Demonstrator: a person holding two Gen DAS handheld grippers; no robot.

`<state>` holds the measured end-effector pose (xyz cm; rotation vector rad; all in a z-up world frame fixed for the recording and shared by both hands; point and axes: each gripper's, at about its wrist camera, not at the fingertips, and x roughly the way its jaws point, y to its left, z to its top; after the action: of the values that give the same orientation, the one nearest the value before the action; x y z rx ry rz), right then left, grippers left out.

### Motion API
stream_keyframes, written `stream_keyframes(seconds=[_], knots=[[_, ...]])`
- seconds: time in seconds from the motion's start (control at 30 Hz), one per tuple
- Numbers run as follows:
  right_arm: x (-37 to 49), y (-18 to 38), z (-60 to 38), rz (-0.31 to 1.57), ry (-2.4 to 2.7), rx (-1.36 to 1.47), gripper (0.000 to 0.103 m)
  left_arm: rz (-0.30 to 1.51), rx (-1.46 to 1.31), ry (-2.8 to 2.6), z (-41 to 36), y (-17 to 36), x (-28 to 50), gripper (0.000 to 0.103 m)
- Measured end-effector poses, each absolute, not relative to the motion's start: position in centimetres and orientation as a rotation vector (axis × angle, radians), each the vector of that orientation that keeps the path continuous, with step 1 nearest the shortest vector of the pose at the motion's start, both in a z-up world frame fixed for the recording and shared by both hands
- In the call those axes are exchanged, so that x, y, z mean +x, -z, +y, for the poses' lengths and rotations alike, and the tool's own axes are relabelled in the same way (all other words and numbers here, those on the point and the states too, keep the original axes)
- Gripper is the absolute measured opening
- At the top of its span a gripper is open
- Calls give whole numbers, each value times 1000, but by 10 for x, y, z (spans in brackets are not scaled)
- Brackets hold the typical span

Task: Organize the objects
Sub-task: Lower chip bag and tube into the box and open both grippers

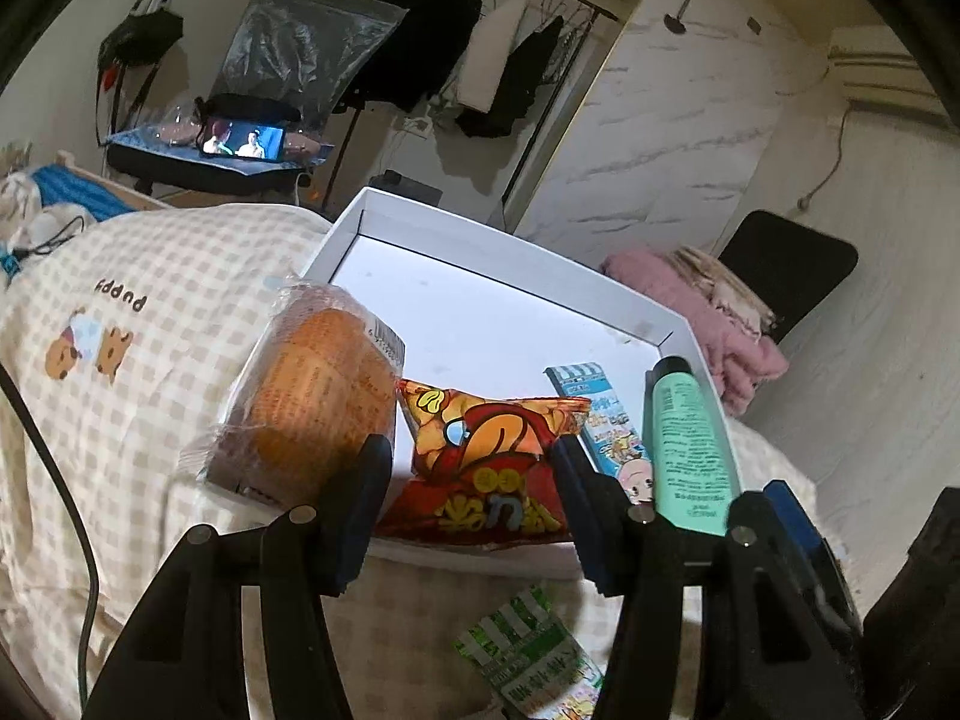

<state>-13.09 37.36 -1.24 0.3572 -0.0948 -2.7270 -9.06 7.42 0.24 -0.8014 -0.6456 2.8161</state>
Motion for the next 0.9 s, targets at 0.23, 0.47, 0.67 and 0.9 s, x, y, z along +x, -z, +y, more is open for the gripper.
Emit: stream_keyframes(seconds=[0.23,0.47,0.67,0.9], knots=[[-121,-5,376,-122,2727,329,102,-734,-709,-2827,61,-30,-65,60],[-117,-34,381,-175,2747,448,102,-700,-672,-2911,44,-72,-36,77],[-119,-53,406,-416,2591,579,102,-664,-707,-2887,45,-86,-28,81],[-92,-82,403,-352,2571,520,102,-598,-804,-2798,63,-88,-25,84]])
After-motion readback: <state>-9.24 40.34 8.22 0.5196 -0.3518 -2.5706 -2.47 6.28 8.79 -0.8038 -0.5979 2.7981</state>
